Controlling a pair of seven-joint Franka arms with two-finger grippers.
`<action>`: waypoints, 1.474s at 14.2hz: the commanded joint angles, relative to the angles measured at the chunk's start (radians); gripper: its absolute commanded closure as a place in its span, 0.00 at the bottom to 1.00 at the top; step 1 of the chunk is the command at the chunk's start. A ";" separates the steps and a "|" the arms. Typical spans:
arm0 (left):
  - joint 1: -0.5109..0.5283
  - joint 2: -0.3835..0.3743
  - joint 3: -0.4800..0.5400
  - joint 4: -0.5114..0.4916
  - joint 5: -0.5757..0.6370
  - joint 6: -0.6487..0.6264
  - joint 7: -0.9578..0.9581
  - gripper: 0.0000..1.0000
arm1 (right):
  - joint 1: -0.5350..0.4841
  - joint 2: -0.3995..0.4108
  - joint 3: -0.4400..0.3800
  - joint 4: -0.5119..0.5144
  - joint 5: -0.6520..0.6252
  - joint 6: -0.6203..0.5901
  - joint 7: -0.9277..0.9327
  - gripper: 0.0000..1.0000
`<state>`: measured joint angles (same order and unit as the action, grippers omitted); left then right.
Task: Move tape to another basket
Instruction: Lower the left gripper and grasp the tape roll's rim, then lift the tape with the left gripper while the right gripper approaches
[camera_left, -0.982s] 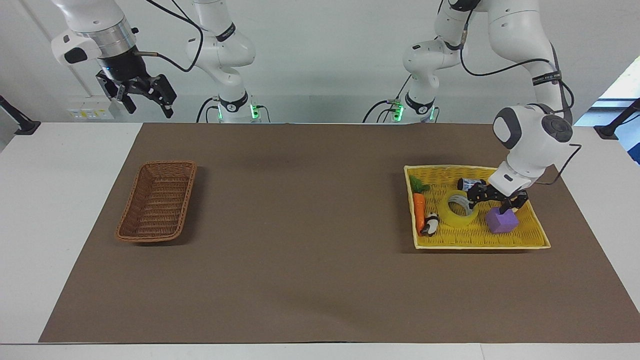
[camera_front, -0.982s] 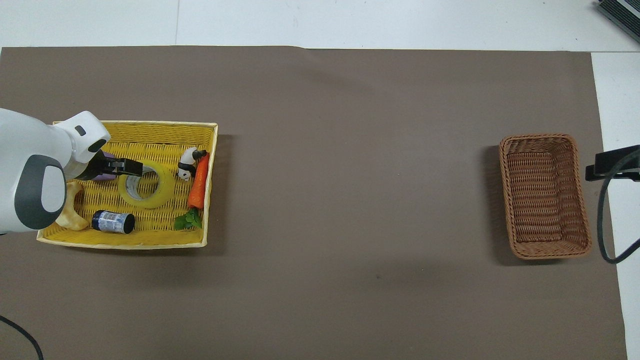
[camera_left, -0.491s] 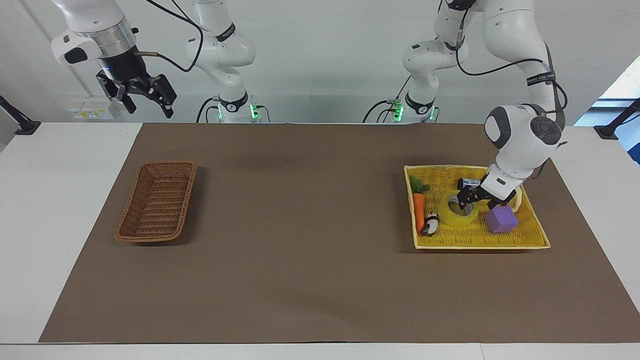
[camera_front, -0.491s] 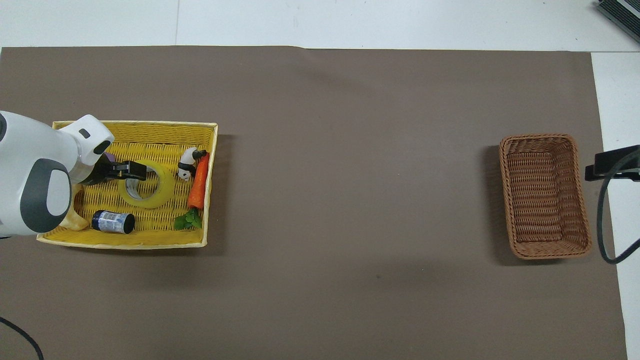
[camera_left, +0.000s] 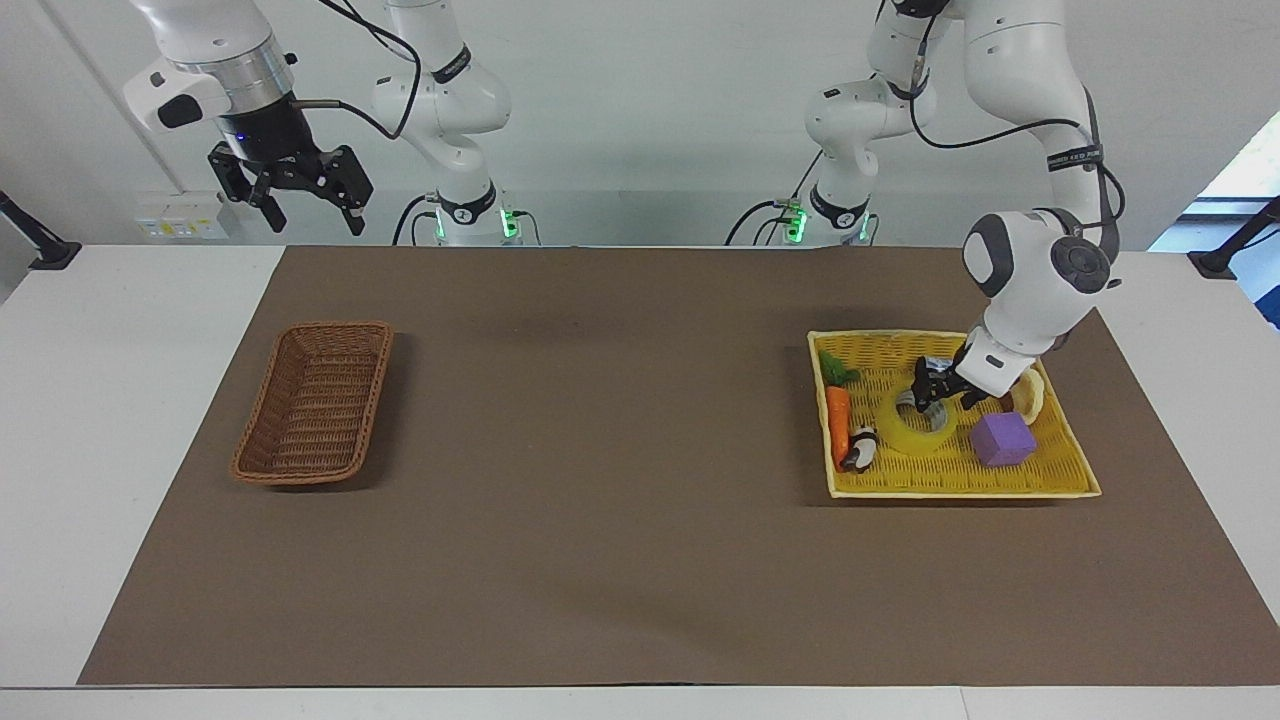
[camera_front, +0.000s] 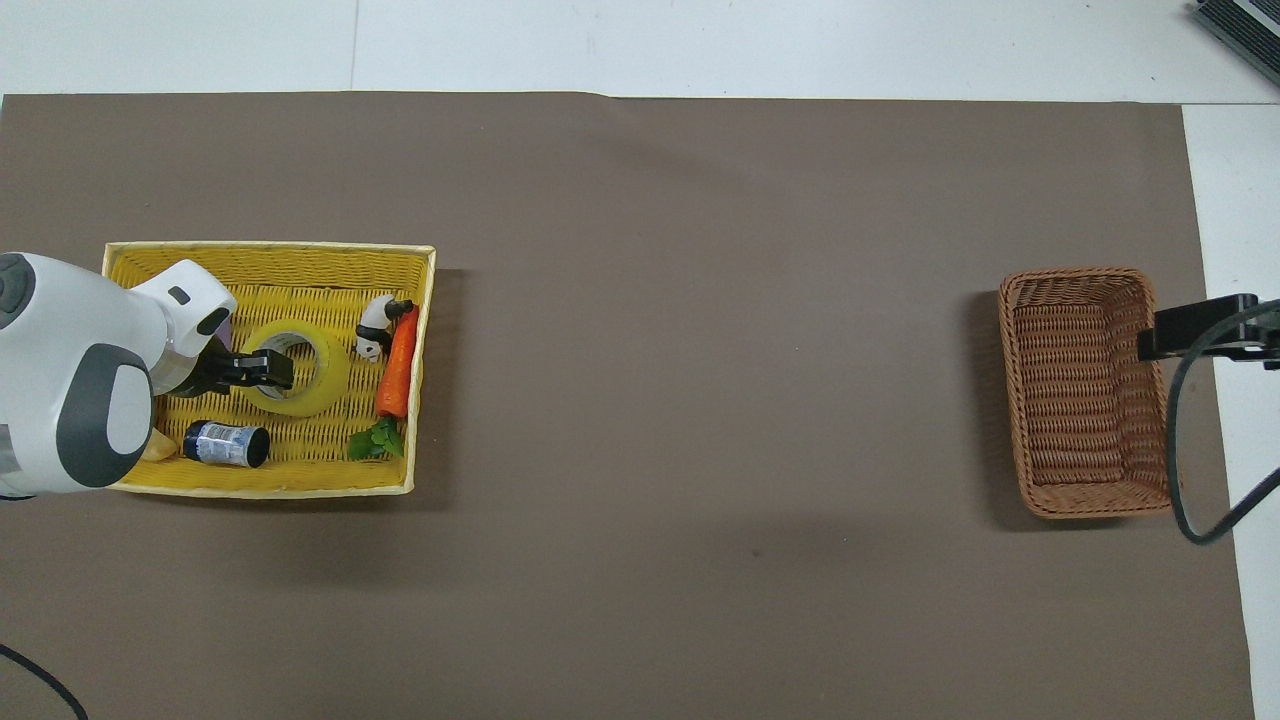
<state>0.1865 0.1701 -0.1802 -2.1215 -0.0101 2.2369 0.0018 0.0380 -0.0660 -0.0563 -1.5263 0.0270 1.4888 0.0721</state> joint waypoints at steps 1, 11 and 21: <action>0.001 -0.021 0.002 -0.044 0.001 0.042 -0.009 0.69 | 0.006 -0.017 0.000 -0.018 0.034 0.013 -0.018 0.00; 0.001 -0.037 0.004 0.081 0.001 -0.103 -0.005 1.00 | 0.075 -0.005 0.000 -0.025 0.047 0.037 0.043 0.00; -0.010 -0.121 0.004 0.311 -0.002 -0.442 -0.118 1.00 | 0.086 0.003 0.000 -0.054 0.136 0.053 0.049 0.00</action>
<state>0.1886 0.0588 -0.1799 -1.8659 -0.0098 1.8859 -0.0590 0.1260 -0.0562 -0.0575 -1.5428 0.0869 1.5157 0.1056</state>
